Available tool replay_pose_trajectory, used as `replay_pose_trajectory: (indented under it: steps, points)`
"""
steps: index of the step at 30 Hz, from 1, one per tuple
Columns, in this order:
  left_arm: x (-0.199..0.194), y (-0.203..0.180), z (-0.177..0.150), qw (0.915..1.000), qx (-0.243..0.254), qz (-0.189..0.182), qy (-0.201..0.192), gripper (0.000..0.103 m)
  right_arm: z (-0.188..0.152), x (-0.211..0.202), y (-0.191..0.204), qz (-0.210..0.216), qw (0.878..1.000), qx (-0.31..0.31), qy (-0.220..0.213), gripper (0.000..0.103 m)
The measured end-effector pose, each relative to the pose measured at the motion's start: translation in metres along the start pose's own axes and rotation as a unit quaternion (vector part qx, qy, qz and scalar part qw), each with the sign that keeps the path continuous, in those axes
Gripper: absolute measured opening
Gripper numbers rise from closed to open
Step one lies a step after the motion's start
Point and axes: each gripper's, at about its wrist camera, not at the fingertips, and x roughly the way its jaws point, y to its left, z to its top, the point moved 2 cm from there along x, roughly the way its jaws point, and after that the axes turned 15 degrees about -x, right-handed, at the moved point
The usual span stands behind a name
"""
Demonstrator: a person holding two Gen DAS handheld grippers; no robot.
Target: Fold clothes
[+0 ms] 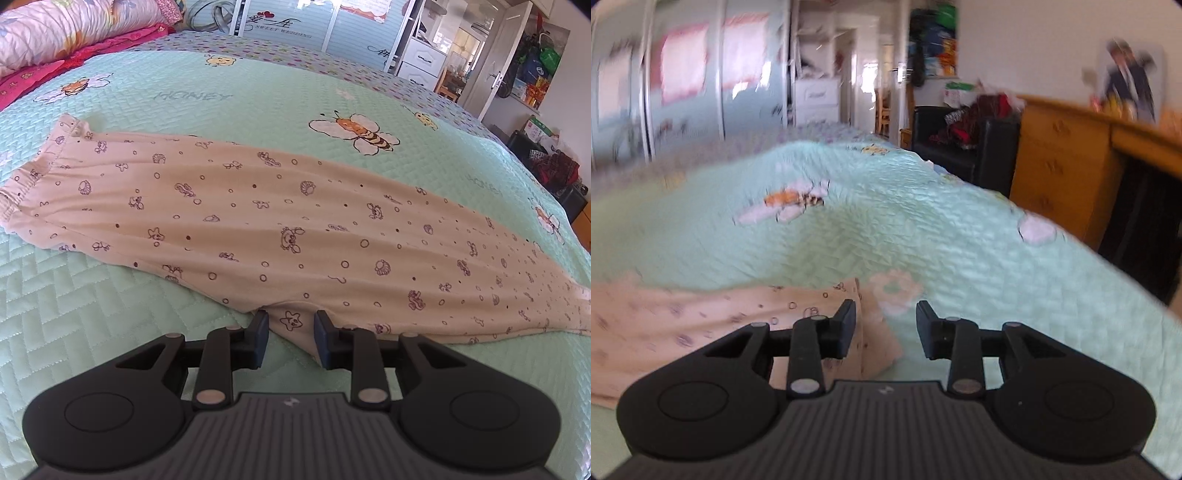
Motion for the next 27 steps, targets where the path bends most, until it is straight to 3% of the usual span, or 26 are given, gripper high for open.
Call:
replay_pose_trajectory:
  steps: [5, 8, 10, 11, 17, 20, 21, 25, 27]
  points:
    - [-0.002, -0.002, -0.001, 1.0000, 0.001, -0.001, 0.001, 0.029, -0.013, -0.004, 0.012, 0.040, 0.999, 0.013, 0.003, 0.037]
    - [-0.003, -0.002, -0.001, 1.0000, 0.002, 0.000, 0.001, 0.029, -0.019, 0.006, 0.026, 0.033, 0.999, -0.003, 0.025, 0.034]
    - [-0.004, -0.002, -0.001, 1.0000, 0.003, 0.001, 0.001, 0.029, -0.019, 0.008, 0.031, 0.027, 0.999, -0.012, 0.028, 0.008]
    - [-0.003, -0.002, -0.001, 1.0000, 0.003, 0.001, 0.001, 0.029, -0.019, 0.008, 0.033, 0.024, 0.999, -0.018, 0.027, 0.003]
    - [-0.003, -0.002, -0.001, 1.0000, 0.002, 0.001, 0.000, 0.029, -0.002, 0.004, 0.021, -0.013, 0.998, -0.055, 0.025, 0.003]
    - [-0.001, -0.002, -0.002, 1.0000, 0.000, 0.002, 0.000, 0.029, -0.002, 0.006, 0.017, -0.004, 0.998, -0.057, 0.041, 0.008]
    - [-0.001, -0.003, -0.003, 1.0000, 0.001, 0.002, 0.000, 0.029, -0.005, 0.007, 0.018, 0.003, 0.997, -0.062, 0.044, 0.001]
    - [-0.003, -0.003, -0.001, 1.0000, 0.002, 0.000, 0.001, 0.029, -0.013, 0.010, 0.020, 0.021, 0.998, -0.044, 0.047, 0.001]
    - [-0.003, -0.002, 0.000, 1.0000, 0.001, 0.001, 0.000, 0.029, -0.013, 0.008, 0.018, 0.028, 0.999, -0.019, 0.035, 0.011]
